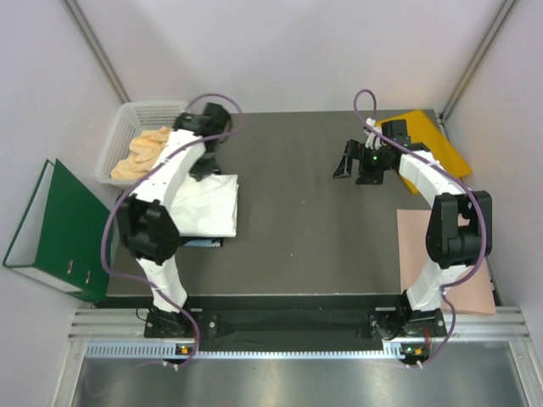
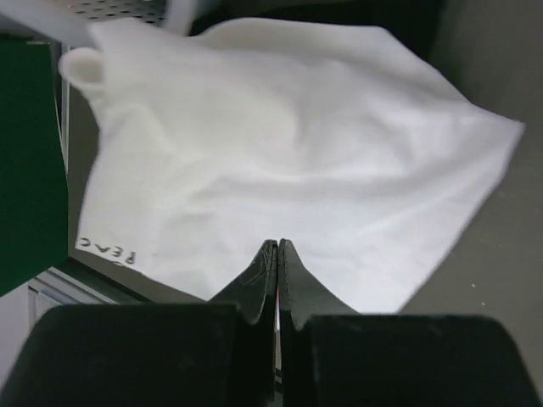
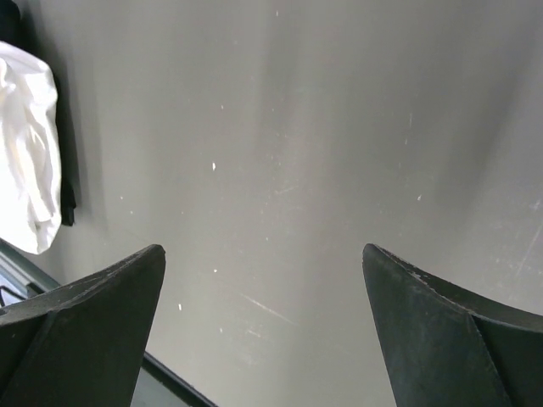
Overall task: Fold and stack the t-shirts
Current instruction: Smooth out wrinkles on the folded tshirt
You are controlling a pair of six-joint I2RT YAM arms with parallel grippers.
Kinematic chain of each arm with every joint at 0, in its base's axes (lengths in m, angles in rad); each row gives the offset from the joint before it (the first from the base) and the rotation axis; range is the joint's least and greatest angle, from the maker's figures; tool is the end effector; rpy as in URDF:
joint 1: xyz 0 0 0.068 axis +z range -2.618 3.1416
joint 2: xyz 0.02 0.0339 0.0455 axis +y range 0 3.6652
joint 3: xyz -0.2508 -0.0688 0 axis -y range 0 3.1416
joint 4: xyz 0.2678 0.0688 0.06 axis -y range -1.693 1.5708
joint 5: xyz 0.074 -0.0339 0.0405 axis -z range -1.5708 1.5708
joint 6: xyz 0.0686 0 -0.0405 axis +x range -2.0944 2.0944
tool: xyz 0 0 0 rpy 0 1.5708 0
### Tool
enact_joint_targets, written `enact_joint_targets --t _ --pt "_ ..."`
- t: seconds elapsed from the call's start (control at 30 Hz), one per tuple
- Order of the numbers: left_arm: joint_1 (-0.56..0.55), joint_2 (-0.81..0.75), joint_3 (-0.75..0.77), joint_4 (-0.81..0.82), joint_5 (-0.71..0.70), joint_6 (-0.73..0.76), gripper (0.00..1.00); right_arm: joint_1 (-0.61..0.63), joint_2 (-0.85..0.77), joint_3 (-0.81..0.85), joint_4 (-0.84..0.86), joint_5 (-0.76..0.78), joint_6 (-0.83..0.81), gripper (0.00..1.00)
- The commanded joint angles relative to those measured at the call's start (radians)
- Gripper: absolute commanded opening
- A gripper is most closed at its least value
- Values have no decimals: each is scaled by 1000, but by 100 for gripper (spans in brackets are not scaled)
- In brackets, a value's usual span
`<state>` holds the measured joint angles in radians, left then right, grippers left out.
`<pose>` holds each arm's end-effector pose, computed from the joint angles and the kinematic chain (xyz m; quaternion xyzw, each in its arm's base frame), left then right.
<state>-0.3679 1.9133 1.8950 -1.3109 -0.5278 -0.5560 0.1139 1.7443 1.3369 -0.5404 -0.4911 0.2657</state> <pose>0.3903 -0.1134 0.2754 -0.1213 0.9512 0.1800 0.2195 0.4051 0.0789 0.2003 -0.0043 0.9263 0.2833 0.2483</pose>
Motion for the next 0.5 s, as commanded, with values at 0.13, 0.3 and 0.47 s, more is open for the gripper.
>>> enact_joint_targets --t 0.13,0.3,0.47 --pt "202 -140 -211 113 236 42 0 -3 24 39 2 -21 0 100" --pt "288 -175 -454 252 405 -19 0 -3 32 54 0 -12 -6 100" --pt "425 -177 -654 377 580 -56 0 -3 26 51 0 2 -6 100"
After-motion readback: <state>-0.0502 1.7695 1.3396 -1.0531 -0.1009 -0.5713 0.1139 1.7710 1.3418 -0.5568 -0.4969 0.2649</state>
